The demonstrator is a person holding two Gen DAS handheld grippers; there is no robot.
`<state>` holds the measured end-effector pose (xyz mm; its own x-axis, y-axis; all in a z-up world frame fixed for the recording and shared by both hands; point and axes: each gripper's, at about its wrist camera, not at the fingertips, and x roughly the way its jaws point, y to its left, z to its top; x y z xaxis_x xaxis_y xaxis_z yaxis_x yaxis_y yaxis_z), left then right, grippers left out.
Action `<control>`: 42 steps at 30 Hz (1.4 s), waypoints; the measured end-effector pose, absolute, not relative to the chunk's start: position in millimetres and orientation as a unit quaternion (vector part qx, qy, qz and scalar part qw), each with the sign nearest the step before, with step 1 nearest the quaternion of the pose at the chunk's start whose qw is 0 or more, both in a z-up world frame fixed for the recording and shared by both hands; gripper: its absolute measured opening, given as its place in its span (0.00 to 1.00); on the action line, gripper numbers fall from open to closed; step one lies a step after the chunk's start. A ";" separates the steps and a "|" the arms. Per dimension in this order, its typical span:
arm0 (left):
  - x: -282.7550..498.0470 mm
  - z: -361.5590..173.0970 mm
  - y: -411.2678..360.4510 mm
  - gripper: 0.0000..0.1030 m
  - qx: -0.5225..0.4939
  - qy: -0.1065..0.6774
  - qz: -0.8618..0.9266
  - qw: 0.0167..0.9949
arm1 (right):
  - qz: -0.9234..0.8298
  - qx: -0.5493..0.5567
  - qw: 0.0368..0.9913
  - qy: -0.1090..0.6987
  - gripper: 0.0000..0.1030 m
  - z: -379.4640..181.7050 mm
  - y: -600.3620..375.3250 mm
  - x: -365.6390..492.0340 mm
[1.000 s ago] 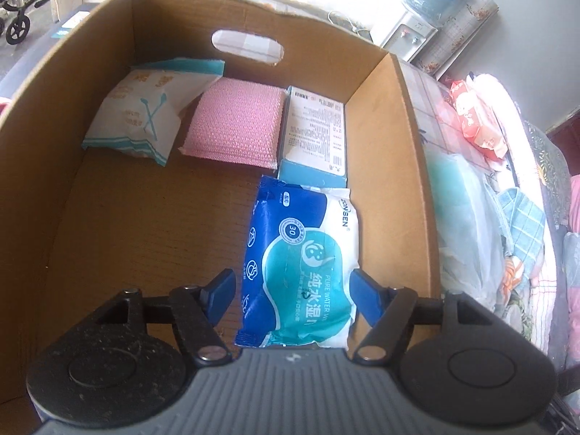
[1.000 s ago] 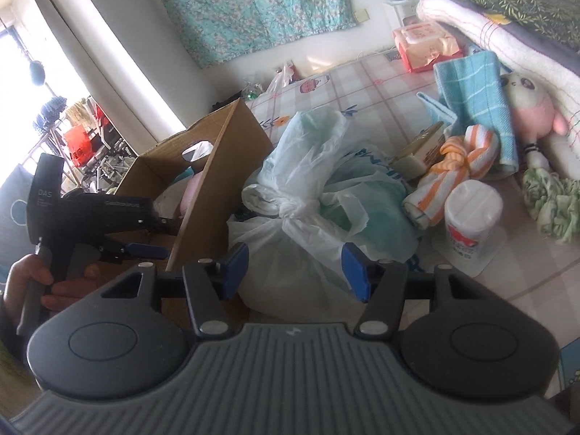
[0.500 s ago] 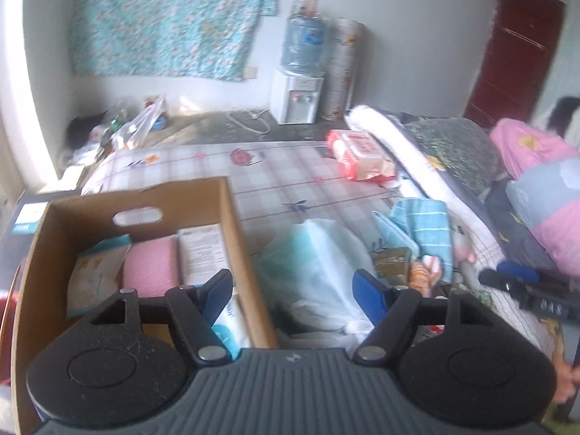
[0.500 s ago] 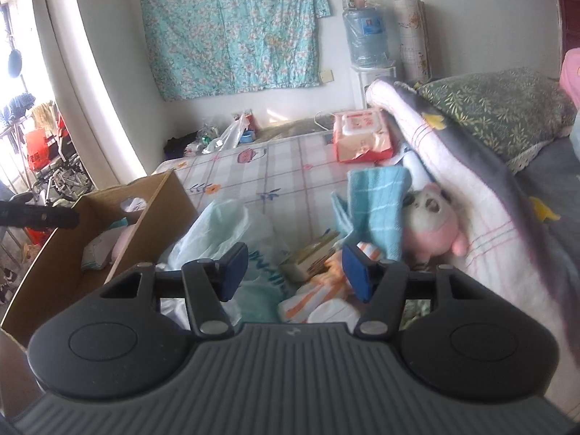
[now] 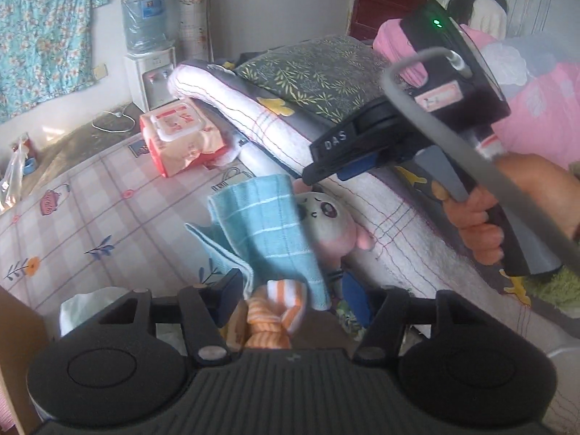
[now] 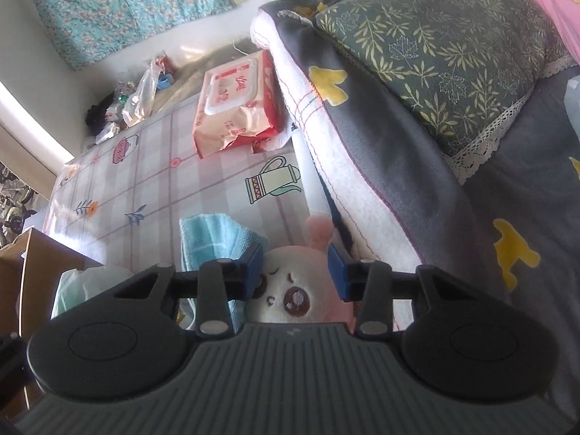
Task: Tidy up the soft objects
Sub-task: 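Move the right tool to the pink plush toy on the bed, then close the right tool on the pink plush toy's head and lift it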
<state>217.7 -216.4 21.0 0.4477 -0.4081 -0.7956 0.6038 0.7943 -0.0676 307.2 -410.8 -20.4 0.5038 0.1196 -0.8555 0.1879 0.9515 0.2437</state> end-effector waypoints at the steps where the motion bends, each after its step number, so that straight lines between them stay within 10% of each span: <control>1: 222.7 14.9 -222.6 0.58 0.115 0.434 -0.304 0.840 | -0.023 0.159 0.848 0.505 0.35 -27.0 -414.2 314.8; 18: 275.6 -36.2 -245.5 0.51 0.089 0.470 -0.331 0.814 | -0.016 0.241 0.794 0.557 0.30 -95.9 -435.6 366.0; 22: 275.4 -37.2 -244.6 0.51 0.088 0.467 -0.328 0.816 | -0.020 0.229 0.813 0.535 0.14 -85.2 -436.1 357.8; 35: 243.1 -25.0 -262.9 0.80 0.148 0.370 -0.329 0.856 | 0.012 0.204 0.883 0.424 0.00 3.6 -428.0 285.2; 42: 239.3 -22.3 -274.0 0.81 0.157 0.355 -0.328 0.861 | 0.007 0.196 0.889 0.415 0.04 15.9 -429.8 271.9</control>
